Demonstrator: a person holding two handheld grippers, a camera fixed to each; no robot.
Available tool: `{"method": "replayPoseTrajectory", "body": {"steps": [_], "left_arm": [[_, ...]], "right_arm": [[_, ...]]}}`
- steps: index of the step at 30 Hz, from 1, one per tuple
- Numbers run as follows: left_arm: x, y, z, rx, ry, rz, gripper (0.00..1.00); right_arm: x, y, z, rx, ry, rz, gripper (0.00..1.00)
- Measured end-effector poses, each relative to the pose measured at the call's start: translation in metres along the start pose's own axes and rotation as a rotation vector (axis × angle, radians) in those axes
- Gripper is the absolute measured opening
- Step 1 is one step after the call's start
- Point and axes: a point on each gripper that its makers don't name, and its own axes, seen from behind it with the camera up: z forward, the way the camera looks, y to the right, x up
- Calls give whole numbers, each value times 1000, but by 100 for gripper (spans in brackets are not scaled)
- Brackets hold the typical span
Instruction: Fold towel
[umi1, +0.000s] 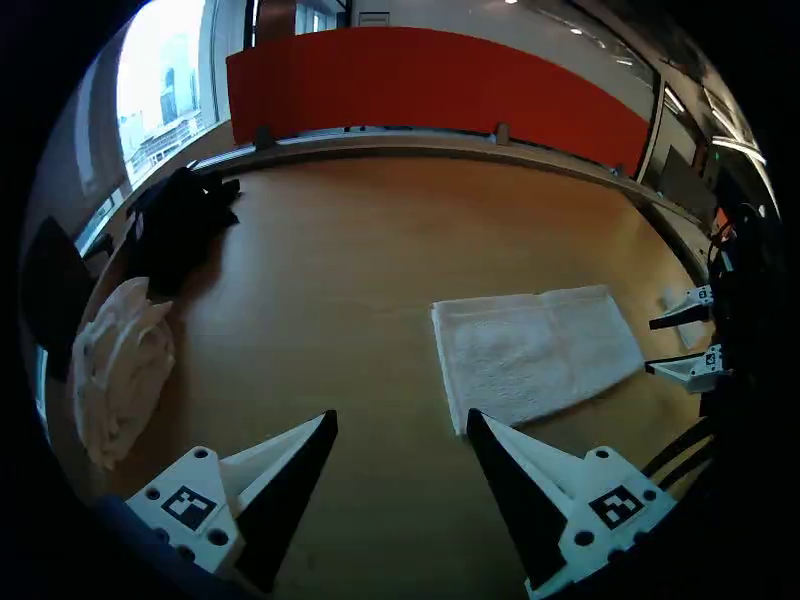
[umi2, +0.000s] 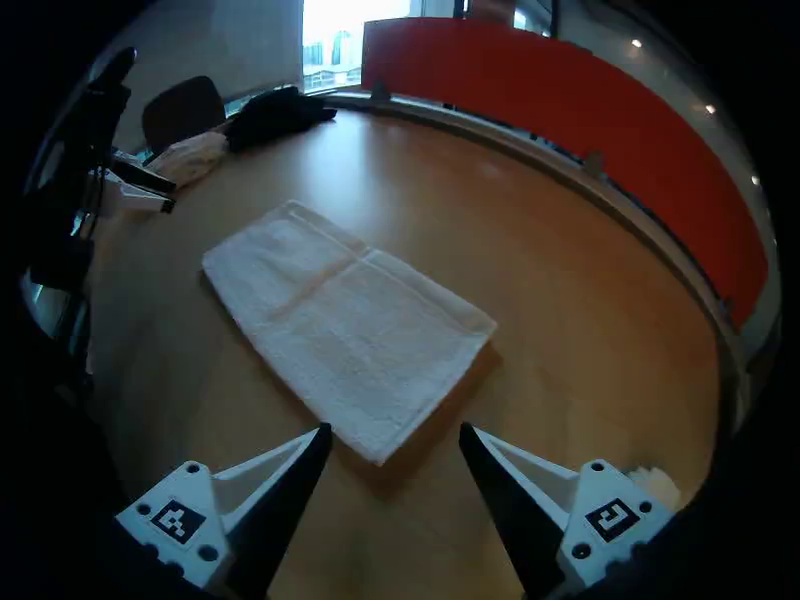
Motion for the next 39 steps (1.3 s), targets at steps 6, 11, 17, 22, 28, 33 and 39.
{"method": "replayPoseTrajectory", "body": {"steps": [6,11,17,22,28,33,39], "left_arm": [[-11,-6,-10,16,-5,-14,96],[-20,-12,-16,29,-12,-21,96],[-25,-17,-20,38,-14,-36,96],[-26,-19,-21,39,-13,-39,96],[-25,-19,-21,38,-11,-35,96],[-25,-18,-20,34,-13,-36,96],[-24,-17,-19,34,-10,-30,96]], "right_arm": [[-9,-3,3,15,-20,-11,90],[-19,-7,5,34,-46,-18,69],[-26,-13,8,66,-64,-2,56],[-30,-12,10,68,-79,7,41],[-32,-14,11,81,-88,24,24],[-30,-14,11,81,-83,26,15],[-25,-15,13,85,-70,21,4]]}}
